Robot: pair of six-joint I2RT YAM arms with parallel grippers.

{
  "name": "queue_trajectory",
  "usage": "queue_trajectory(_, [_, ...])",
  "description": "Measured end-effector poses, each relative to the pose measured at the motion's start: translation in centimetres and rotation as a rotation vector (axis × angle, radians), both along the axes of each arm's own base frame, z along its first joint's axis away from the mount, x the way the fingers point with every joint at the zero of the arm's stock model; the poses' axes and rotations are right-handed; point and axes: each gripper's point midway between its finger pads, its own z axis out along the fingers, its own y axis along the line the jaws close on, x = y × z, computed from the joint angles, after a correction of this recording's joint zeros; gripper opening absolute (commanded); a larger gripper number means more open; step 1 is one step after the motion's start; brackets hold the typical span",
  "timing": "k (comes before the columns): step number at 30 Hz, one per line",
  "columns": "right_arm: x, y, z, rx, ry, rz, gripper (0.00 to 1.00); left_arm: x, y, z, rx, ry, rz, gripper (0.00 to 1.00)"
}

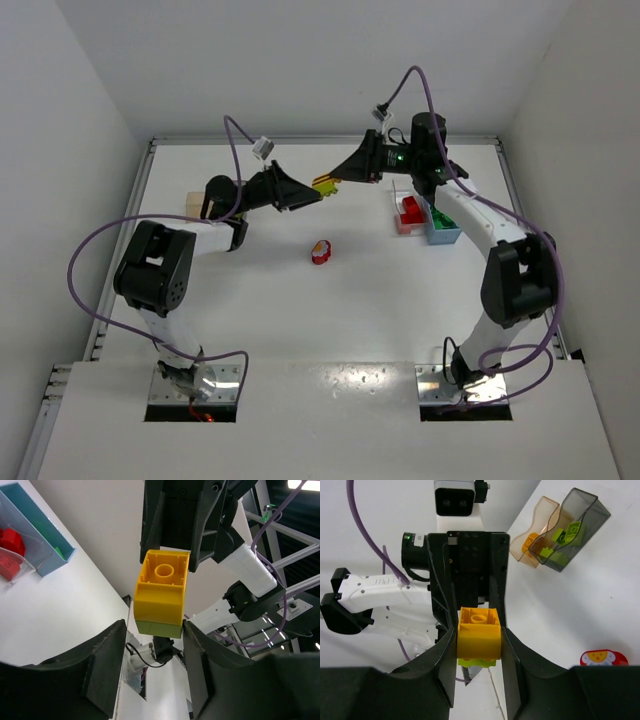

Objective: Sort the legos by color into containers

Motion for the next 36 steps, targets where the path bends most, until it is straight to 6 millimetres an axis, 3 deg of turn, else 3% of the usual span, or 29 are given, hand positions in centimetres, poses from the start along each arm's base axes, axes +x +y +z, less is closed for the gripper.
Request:
queue_trajectory(7, [0.3, 0.1, -0.5, -0.006, 0.015, -0.010, 0.00, 0.0, -0.1, 0.1, -0.005, -0.001, 0.003, 0.45])
queue_trajectory(12, [0.4, 0.1, -0.6, -0.006, 0.015, -0.013, 0.00, 0.0, -0.2, 0.1, -0.007, 0.009, 0.000, 0.20])
queue_trajectory(17, [0.4, 0.1, -0.5, -0.005, 0.011, -0.013, 0.00, -0.1, -0.4, 0.1, 0.005, -0.017, -0.018, 0.11])
queue_trajectory(30, [1.8, 0.1, 0.3, -0.001, -0.016, -0.032, 0.00, -1.9, -2.0, -0.6, 0.033, -0.094, -0.068, 0.09])
queue_trajectory(34, [2.8, -1.2, 0.3, -0.003, -0.020, -0.064, 0.00, -2.4, -0.5, -1.5, 0.065, -0.102, -0.027, 0.09])
queue_trajectory(36, [4.1, -3.3, 0.1, -0.008, -0.027, -0.111, 0.00, -2.0, 1.4, -1.7, 0.109, -0.119, 0.035, 0.09])
